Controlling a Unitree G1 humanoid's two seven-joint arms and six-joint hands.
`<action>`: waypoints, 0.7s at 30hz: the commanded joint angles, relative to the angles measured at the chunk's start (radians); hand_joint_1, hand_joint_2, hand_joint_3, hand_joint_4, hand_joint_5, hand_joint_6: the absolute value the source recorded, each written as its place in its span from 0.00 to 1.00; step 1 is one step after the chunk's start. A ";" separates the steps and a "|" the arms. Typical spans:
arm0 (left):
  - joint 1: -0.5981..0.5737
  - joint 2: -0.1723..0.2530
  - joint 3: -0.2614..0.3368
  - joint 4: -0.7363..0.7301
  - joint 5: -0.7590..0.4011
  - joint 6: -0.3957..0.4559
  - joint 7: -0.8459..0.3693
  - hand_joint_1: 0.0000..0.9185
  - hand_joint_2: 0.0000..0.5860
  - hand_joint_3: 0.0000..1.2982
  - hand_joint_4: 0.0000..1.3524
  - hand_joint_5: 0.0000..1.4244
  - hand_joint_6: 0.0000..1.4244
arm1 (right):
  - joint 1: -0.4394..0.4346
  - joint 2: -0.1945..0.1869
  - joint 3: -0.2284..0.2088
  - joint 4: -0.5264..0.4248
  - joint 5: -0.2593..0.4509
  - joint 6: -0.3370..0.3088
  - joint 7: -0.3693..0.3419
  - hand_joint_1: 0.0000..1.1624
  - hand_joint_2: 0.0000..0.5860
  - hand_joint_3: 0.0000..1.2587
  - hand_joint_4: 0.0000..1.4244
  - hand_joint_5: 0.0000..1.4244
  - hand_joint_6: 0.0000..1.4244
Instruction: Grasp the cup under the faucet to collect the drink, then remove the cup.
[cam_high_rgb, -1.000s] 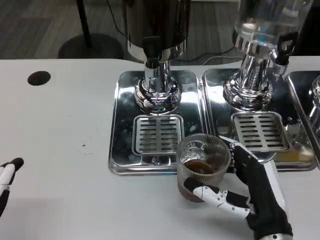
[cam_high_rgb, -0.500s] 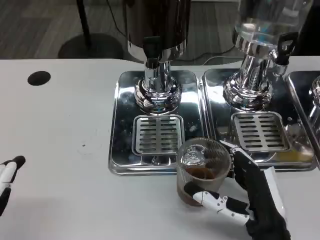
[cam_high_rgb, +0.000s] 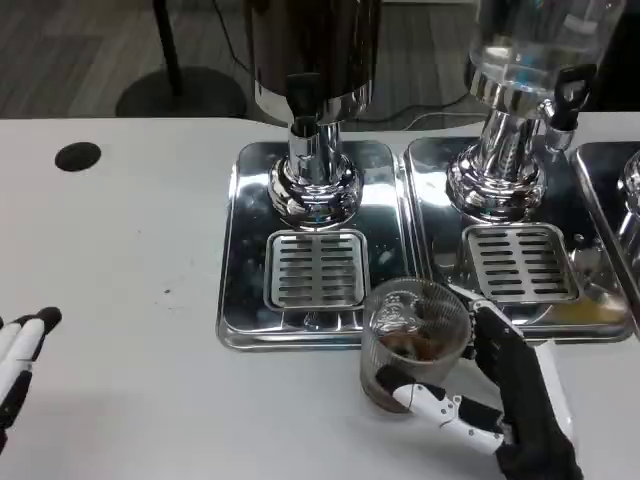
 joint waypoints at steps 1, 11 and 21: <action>0.001 0.003 -0.002 -0.011 0.006 0.006 -0.015 0.00 0.01 0.00 0.00 0.00 0.00 | -0.023 0.010 -0.004 0.005 0.015 -0.066 -0.013 0.72 0.37 0.32 0.30 0.34 0.35; -0.012 0.008 -0.004 -0.004 0.004 0.009 -0.019 0.00 0.01 0.00 0.00 0.00 0.00 | -0.028 0.005 -0.003 0.057 0.023 -0.100 0.001 0.72 0.37 0.32 0.30 0.34 0.35; -0.012 0.007 -0.004 -0.011 0.004 0.009 -0.020 0.00 0.01 0.00 0.00 0.00 0.00 | -0.036 0.004 -0.009 0.126 0.030 -0.145 0.003 0.72 0.37 0.32 0.30 0.34 0.36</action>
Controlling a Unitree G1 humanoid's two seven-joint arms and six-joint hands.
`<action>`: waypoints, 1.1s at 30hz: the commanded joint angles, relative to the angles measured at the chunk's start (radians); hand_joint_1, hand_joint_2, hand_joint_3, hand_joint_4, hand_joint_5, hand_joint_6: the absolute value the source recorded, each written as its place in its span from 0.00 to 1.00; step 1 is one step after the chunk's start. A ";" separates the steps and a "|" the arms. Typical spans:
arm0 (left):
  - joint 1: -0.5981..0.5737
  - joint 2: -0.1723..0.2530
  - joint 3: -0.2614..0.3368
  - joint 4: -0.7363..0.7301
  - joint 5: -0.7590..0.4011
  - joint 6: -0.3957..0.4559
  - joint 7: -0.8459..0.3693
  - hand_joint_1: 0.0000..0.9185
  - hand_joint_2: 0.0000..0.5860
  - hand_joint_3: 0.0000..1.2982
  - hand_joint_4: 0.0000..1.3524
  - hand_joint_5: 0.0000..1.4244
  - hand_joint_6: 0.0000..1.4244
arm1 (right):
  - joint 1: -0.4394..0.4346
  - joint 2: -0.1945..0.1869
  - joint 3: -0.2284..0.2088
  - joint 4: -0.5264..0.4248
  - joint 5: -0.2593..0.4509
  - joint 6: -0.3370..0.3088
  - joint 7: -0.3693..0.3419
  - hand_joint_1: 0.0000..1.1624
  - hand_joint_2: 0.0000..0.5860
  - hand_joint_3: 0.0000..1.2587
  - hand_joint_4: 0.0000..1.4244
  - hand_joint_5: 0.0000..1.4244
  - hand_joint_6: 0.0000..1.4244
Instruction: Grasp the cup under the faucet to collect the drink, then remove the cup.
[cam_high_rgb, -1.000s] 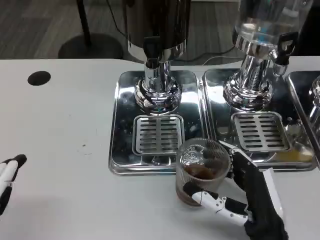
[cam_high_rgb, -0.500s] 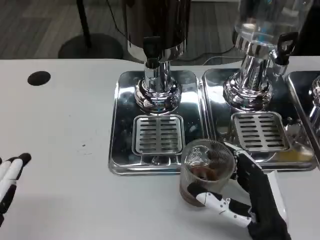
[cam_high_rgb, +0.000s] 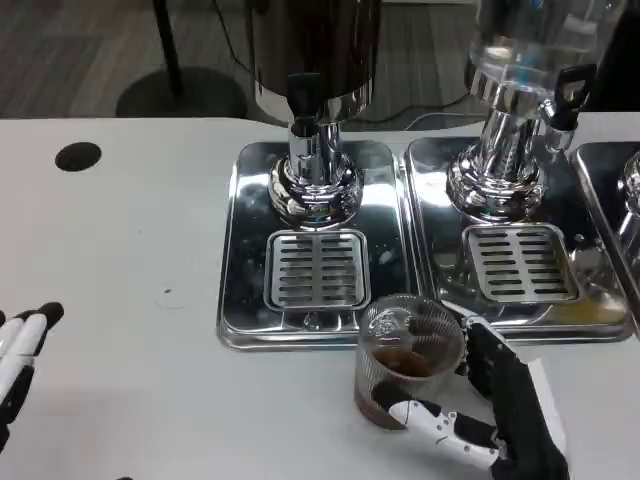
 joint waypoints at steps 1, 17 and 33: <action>0.000 0.007 -0.001 -0.011 0.004 0.005 -0.016 0.00 0.01 0.00 0.00 0.00 0.00 | -0.019 0.003 -0.005 0.013 0.017 -0.063 -0.006 0.72 0.37 0.32 0.30 0.34 0.36; 0.008 0.003 0.002 -0.011 0.002 -0.003 -0.006 0.00 0.01 0.00 0.00 0.00 0.00 | -0.028 0.001 -0.008 0.076 0.011 -0.096 -0.006 0.73 0.37 0.33 0.31 0.35 0.36; 0.013 -0.001 0.005 -0.017 0.002 -0.005 -0.003 0.00 0.01 0.00 0.00 0.00 0.00 | -0.016 -0.003 -0.006 0.067 0.001 -0.116 -0.009 0.71 0.36 0.27 0.22 0.24 0.36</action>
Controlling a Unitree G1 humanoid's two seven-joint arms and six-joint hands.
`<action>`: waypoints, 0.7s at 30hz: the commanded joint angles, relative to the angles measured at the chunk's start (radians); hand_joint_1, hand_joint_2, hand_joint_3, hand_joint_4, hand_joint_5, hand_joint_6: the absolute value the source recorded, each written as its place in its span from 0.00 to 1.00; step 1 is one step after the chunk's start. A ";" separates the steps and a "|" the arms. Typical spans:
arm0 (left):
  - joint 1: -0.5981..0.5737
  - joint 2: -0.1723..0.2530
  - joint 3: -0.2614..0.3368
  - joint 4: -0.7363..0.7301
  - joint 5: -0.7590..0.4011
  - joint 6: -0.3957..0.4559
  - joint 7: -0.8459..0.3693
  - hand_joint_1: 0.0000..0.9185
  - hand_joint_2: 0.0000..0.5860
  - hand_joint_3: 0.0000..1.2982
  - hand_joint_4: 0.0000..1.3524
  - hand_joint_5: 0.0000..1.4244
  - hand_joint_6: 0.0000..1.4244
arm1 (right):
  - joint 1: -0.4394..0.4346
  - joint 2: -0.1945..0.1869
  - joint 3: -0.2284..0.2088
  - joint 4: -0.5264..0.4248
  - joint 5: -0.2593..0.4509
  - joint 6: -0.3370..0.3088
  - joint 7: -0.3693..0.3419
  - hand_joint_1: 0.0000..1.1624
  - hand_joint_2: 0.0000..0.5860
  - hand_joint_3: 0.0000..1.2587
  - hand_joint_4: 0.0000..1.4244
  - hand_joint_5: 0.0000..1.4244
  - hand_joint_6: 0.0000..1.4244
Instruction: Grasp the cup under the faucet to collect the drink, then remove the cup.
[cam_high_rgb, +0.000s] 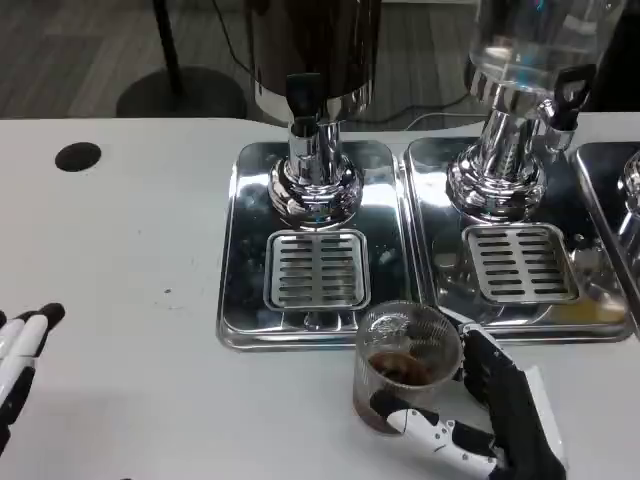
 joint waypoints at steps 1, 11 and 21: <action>0.007 0.000 0.005 -0.012 0.002 -0.005 -0.003 0.00 0.01 0.00 0.00 0.00 0.00 | 0.002 0.001 -0.002 -0.010 0.005 -0.039 -0.008 0.70 0.36 0.25 0.21 0.23 0.36; 0.012 -0.004 0.005 -0.011 0.001 -0.010 0.003 0.00 0.01 0.00 0.00 0.00 0.00 | 0.010 -0.004 0.003 -0.020 0.006 -0.047 0.004 0.70 0.36 0.17 0.16 0.17 0.33; 0.016 -0.006 0.010 -0.011 0.001 -0.013 0.005 0.00 0.01 0.00 0.00 0.00 0.00 | 0.011 -0.004 0.002 -0.022 0.009 -0.045 0.008 0.70 0.36 0.17 0.16 0.17 0.33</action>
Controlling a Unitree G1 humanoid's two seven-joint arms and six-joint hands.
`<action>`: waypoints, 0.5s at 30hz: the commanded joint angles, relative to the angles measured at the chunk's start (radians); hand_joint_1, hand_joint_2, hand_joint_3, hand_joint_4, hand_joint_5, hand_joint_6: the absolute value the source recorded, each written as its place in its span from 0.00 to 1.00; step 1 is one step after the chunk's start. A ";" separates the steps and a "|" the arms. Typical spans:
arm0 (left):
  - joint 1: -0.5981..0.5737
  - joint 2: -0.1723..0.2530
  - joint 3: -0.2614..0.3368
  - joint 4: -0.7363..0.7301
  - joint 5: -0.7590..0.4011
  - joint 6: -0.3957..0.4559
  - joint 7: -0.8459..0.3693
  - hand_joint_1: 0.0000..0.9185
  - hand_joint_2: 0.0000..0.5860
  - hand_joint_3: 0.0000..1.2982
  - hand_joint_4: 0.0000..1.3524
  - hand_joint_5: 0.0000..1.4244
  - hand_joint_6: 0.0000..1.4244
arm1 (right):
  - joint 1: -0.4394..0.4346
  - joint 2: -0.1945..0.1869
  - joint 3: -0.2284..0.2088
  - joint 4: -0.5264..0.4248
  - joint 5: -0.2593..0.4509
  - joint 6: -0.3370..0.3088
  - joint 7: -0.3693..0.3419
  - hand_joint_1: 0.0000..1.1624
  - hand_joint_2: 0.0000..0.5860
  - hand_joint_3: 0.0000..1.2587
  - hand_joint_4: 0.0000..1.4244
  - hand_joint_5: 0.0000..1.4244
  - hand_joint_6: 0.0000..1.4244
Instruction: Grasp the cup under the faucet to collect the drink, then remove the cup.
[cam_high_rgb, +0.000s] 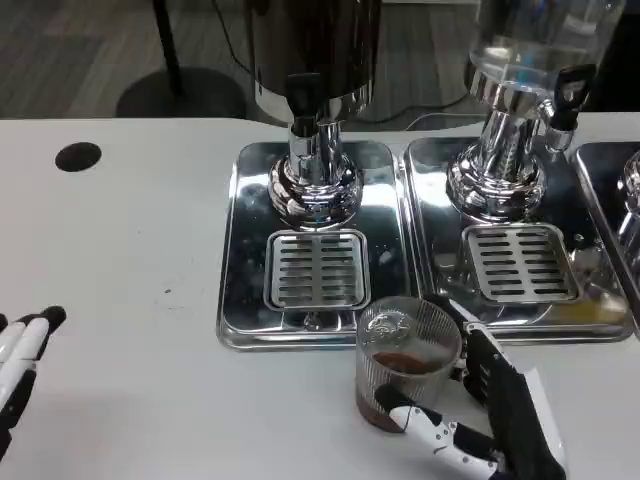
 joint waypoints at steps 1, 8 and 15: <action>0.007 0.000 0.010 -0.007 0.000 -0.009 0.004 0.00 0.01 0.00 0.00 0.00 0.00 | 0.000 -0.003 -0.001 -0.019 0.012 -0.027 0.003 0.70 0.36 0.17 0.16 0.17 0.33; 0.002 0.000 0.011 -0.004 -0.002 -0.008 0.003 0.00 0.01 0.00 0.00 0.00 0.00 | 0.004 -0.009 0.003 -0.032 0.015 -0.025 0.020 0.70 0.34 0.15 0.15 0.16 0.31; -0.004 0.002 0.010 -0.005 -0.002 -0.005 -0.001 0.00 0.01 0.00 0.00 0.00 0.00 | 0.016 -0.008 0.004 -0.038 0.021 -0.025 0.034 0.69 0.34 0.13 0.11 0.12 0.27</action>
